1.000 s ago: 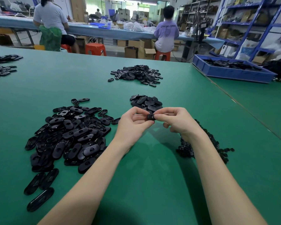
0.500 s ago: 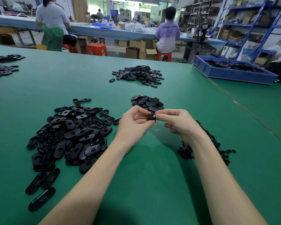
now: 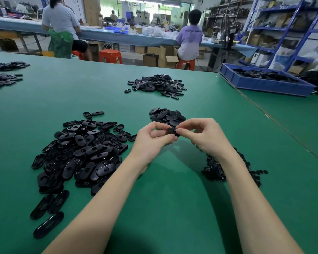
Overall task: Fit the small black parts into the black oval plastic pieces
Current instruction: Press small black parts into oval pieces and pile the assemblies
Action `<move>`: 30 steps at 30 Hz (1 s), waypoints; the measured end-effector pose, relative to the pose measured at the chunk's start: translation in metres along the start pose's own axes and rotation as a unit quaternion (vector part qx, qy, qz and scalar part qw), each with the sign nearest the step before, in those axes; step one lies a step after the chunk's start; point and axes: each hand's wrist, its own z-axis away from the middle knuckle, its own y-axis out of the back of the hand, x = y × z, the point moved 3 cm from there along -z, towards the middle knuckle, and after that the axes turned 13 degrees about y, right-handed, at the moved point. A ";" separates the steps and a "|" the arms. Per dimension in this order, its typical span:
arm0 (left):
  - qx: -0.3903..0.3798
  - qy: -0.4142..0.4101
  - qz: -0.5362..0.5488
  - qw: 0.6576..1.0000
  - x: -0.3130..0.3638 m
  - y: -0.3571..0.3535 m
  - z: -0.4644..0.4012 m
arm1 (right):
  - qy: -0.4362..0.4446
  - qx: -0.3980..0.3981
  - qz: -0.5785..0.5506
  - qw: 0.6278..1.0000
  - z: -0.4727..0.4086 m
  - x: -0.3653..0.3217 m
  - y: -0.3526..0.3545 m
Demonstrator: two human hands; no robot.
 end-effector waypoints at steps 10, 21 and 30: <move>-0.001 -0.037 -0.008 0.999 0.003 -0.001 0.000 | -0.073 0.019 -0.103 0.992 0.000 -0.001 -0.002; 0.003 -0.054 -0.019 0.998 0.005 -0.002 0.002 | -0.112 -0.010 -0.145 0.983 0.002 0.005 -0.004; 0.012 -0.068 -0.072 0.995 0.009 -0.001 0.005 | -0.092 -0.011 -0.063 0.994 0.001 -0.002 -0.001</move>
